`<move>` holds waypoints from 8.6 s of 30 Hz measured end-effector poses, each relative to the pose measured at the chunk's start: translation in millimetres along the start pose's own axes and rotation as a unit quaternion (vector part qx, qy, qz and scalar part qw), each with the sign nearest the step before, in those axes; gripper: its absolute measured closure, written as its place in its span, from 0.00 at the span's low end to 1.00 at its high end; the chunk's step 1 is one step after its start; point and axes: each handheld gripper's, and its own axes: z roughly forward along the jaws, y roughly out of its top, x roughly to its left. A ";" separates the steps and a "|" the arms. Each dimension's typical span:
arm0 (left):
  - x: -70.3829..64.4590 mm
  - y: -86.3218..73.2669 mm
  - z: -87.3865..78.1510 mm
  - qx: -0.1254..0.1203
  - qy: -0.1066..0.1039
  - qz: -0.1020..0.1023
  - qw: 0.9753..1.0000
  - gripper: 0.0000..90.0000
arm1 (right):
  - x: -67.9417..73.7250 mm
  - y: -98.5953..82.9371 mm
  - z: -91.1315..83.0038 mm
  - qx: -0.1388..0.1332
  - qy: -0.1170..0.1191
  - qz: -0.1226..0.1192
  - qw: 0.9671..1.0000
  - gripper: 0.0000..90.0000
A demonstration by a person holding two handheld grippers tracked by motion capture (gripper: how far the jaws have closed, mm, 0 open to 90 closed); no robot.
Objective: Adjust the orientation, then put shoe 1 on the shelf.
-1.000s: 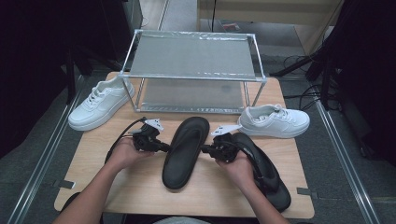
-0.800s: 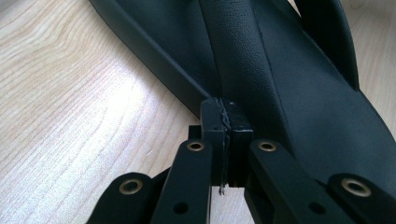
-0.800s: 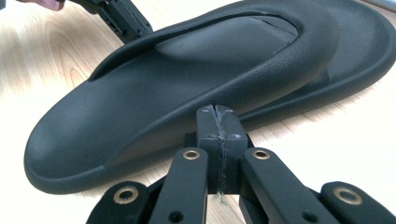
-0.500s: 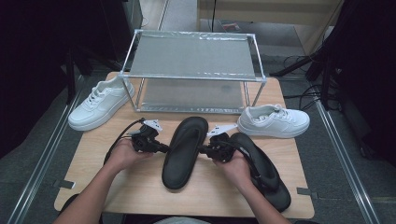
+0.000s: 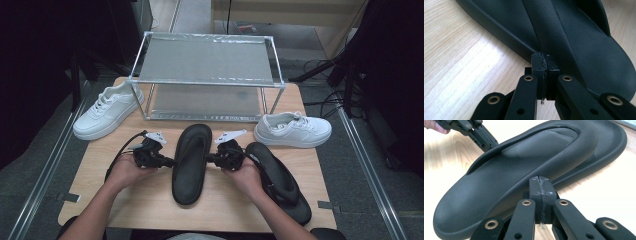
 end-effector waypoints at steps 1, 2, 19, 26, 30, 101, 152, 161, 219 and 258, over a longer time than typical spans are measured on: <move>-0.5 -1.5 -0.8 0.001 0.002 0.001 1.000 0.99 | 0.0 0.0 0.0 0.000 0.000 0.000 1.000 1.00; -1.2 -3.2 -2.2 0.001 0.003 -0.001 1.000 1.00 | 0.8 1.0 1.0 0.001 0.001 0.003 1.000 1.00; 1.7 -16.8 -11.8 -0.008 0.010 -0.018 1.000 0.87 | 3.8 10.9 11.3 0.006 0.010 -0.004 1.000 1.00; 8.0 -15.1 -24.9 -0.038 0.003 -0.035 0.999 0.72 | -0.9 9.9 0.5 -0.002 0.005 -0.001 1.000 0.93; 7.7 -12.5 -30.2 -0.053 0.010 -0.036 0.998 0.61 | -3.7 8.8 -7.5 -0.013 -0.002 0.003 1.000 0.88; 11.1 14.0 -26.0 -0.064 0.007 0.000 0.998 0.42 | -27.9 -99.4 -147.5 -0.026 -0.102 0.081 0.991 0.70; 10.2 12.0 -28.8 -0.066 0.020 0.010 0.998 0.42 | 8.9 -58.3 -82.0 0.051 -0.022 0.031 0.998 0.93; 10.4 11.9 -28.9 -0.068 0.021 0.009 0.997 0.42 | 18.8 -48.9 -63.7 0.048 -0.015 0.025 0.998 0.93; 16.6 25.5 -28.2 -0.081 0.015 0.019 0.996 0.42 | 4.2 -80.3 -105.2 0.033 -0.070 0.073 0.994 1.00; 6.4 -13.9 -53.5 -0.106 0.040 -0.005 0.994 0.42 | -2.8 -39.0 -56.1 0.018 -0.078 0.052 0.995 1.00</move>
